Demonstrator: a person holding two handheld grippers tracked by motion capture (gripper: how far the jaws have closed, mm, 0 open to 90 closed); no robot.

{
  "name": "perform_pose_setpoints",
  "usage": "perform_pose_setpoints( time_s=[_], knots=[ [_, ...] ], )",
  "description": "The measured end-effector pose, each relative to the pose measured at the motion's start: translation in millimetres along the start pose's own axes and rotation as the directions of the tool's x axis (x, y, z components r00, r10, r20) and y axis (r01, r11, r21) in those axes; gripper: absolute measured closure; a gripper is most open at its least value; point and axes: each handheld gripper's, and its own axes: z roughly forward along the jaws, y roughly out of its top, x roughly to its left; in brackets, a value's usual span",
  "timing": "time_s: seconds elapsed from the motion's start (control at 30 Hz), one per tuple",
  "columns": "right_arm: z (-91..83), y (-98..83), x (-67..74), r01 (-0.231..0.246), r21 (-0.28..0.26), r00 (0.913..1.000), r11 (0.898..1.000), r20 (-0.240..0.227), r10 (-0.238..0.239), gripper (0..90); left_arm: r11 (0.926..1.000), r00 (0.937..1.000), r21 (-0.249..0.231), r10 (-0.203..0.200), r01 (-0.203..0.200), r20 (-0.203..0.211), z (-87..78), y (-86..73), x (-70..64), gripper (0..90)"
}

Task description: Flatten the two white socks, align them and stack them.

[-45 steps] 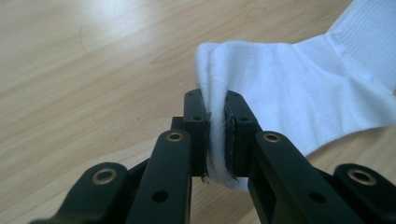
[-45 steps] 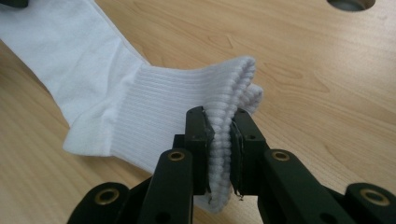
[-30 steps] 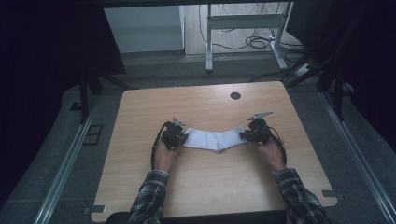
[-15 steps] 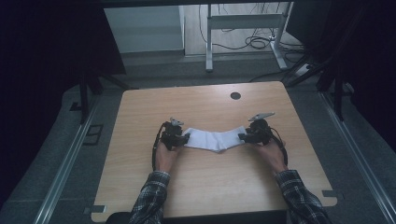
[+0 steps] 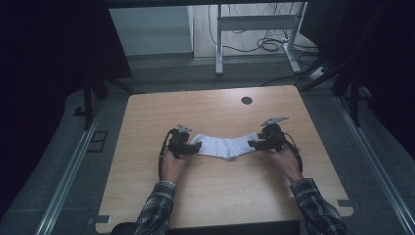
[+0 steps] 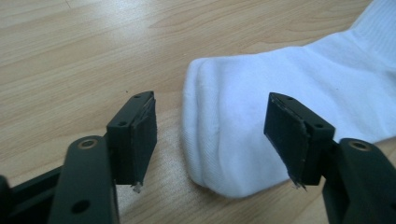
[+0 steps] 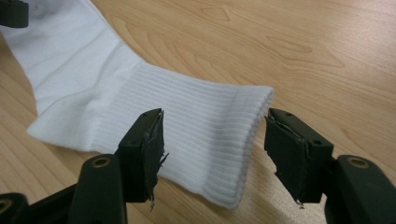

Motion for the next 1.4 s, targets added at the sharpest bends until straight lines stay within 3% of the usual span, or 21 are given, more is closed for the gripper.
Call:
perform_pose_setpoints(
  time_s=[0.47,0.87,1.2,1.4],
  knots=[
    [-16.6,-0.9,8.7,0.019,0.010,0.9998,1.000,-0.006,-0.019,29.4,1.0000,0.9985,-0.007,-0.005,0.006,0.055,-20.7,-4.9,-0.6,22.7],
    [-49.4,-4.3,18.4,0.052,-0.011,0.9984,0.999,-0.019,-0.052,23.0,0.9989,0.9950,-0.016,0.045,-0.044,0.090,-53.6,-13.9,-8.5,15.6],
    [-76.8,-21.5,25.2,0.069,-0.025,0.9957,0.997,-0.061,-0.070,16.5,0.9966,0.9925,-0.020,0.082,-0.080,0.091,-81.7,-36.9,-15.1,13.6],
    [-89.3,-41.0,22.3,0.066,-0.036,0.9960,0.997,-0.057,-0.068,11.6,0.9962,0.9920,-0.020,0.086,-0.084,0.092,-92.1,-60.2,-13.7,13.1]
  ],
)
